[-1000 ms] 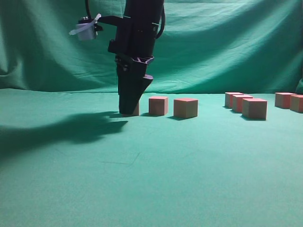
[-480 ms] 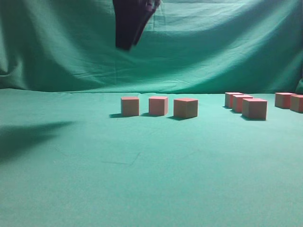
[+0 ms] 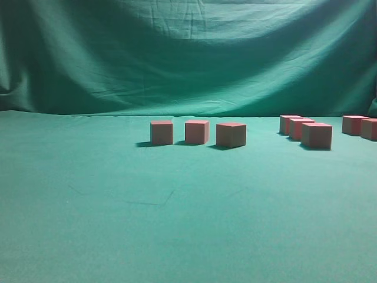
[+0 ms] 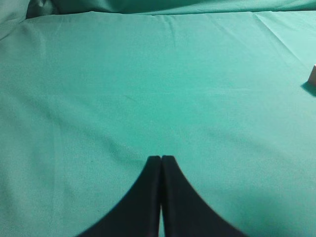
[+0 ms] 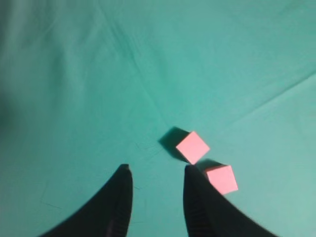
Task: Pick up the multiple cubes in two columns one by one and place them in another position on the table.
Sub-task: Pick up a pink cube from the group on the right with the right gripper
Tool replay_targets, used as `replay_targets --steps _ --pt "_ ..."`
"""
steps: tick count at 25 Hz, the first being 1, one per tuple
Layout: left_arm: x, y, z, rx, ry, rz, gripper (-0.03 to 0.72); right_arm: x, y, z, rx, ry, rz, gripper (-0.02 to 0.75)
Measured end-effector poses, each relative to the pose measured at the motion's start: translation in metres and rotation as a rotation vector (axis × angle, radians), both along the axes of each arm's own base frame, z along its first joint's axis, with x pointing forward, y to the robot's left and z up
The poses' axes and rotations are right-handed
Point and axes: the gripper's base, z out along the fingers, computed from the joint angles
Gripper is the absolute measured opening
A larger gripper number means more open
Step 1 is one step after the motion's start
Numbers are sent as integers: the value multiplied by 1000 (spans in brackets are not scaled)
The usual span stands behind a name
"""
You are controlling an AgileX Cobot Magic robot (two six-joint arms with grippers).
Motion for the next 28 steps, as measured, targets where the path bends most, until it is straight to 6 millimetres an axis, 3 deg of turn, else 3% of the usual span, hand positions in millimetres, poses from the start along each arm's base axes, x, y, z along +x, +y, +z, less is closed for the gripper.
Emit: replay_targets --steps 3,8,11,14,17,21,24,28 --pt "0 0 0 0 0 0 0 -2 -17 19 -23 -51 -179 283" --pt "0 0 0 0 0 0 0 -15 -54 66 -33 -228 -430 283" --pt "0 0 0 0 0 0 0 -38 -78 93 -6 -295 -484 283" --pt "0 0 0 0 0 0 0 -60 -102 103 -31 -340 -528 283" --pt "0 0 0 0 0 0 0 -72 -125 97 -90 -372 -622 283" --pt "0 0 0 0 0 0 0 -73 -157 80 -133 -327 -750 283" --pt "0 0 0 0 0 0 0 -66 -186 57 -160 -222 -851 283" --pt "0 0 0 0 0 0 0 -57 -230 11 -205 -27 -1010 283"
